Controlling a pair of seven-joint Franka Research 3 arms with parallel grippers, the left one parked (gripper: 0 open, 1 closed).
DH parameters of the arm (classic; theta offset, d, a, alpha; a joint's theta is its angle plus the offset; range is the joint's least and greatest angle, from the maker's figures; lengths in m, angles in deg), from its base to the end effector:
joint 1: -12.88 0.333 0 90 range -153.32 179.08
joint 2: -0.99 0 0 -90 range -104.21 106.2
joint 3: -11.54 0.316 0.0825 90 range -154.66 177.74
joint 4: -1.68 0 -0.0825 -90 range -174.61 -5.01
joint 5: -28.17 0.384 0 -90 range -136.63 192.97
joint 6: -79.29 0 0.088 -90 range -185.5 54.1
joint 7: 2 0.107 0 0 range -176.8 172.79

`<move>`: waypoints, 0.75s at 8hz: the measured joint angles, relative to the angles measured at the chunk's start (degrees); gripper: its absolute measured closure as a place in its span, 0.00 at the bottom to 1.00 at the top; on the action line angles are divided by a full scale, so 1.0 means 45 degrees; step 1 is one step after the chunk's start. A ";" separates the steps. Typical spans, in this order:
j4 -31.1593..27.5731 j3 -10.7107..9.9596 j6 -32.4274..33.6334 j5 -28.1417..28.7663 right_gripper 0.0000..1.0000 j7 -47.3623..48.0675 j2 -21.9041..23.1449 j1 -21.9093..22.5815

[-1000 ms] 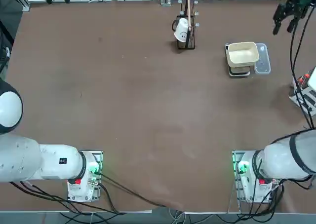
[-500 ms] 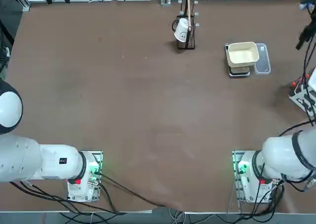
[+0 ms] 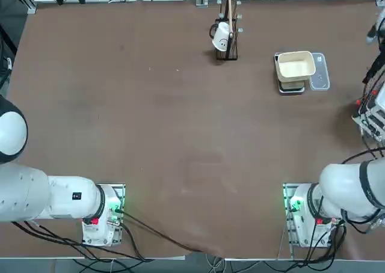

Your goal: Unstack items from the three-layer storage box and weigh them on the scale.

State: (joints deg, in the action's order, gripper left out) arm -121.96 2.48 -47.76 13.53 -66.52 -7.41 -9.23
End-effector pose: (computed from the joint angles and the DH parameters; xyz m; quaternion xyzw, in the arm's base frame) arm 0.4644 -0.2896 0.3254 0.9247 0.3619 -0.1103 0.0417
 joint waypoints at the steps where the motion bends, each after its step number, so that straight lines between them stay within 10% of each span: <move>1: -0.0572 0.0000 -0.0668 -0.0806 0.24 0.0000 0.0060 -0.0161; 6: -0.0953 0.0011 -0.1349 -0.1283 0.34 -0.0001 -0.0003 -0.0612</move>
State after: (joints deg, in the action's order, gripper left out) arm -126.25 2.53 -53.83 7.75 -66.52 -7.43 -11.98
